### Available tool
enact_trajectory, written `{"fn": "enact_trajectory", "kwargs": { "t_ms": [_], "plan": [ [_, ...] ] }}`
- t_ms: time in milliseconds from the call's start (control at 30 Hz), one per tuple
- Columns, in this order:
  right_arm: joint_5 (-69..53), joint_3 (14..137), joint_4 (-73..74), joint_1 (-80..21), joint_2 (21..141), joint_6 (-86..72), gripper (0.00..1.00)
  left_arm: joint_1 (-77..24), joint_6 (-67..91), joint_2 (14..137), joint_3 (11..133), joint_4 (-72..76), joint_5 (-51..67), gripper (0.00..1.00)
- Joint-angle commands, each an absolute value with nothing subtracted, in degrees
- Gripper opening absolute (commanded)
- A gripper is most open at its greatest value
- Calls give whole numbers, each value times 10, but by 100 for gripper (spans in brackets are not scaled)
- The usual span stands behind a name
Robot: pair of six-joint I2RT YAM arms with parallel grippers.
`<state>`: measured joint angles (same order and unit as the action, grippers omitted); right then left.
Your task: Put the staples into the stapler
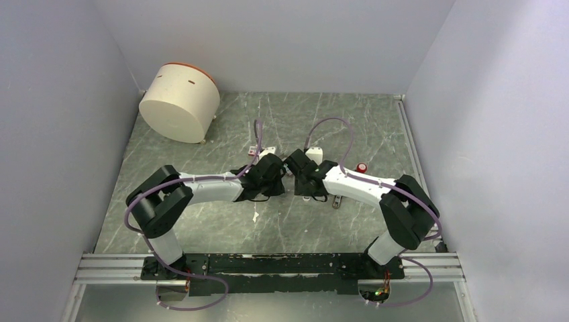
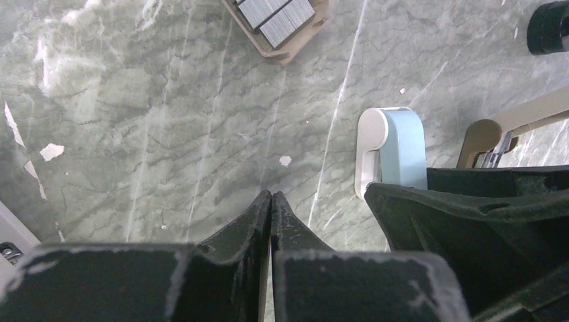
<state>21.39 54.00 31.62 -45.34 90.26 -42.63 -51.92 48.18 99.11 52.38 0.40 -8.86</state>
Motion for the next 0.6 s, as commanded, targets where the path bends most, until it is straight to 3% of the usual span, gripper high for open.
{"fn": "enact_trajectory", "kwargs": {
  "t_ms": [0,100,267,467,567],
  "plan": [
    [230,553,325,-452,908,-436,51,-521,466,962,530,1,-110,10],
    [222,541,310,-446,908,-438,59,-521,465,945,527,-20,-121,13],
    [190,531,281,-440,933,-432,61,-521,470,893,519,-43,-123,16],
    [174,520,257,-432,958,-438,55,-517,457,806,516,-74,-132,20],
    [173,516,241,-432,966,-438,47,-513,448,784,521,-93,-138,21]
  ]
}}
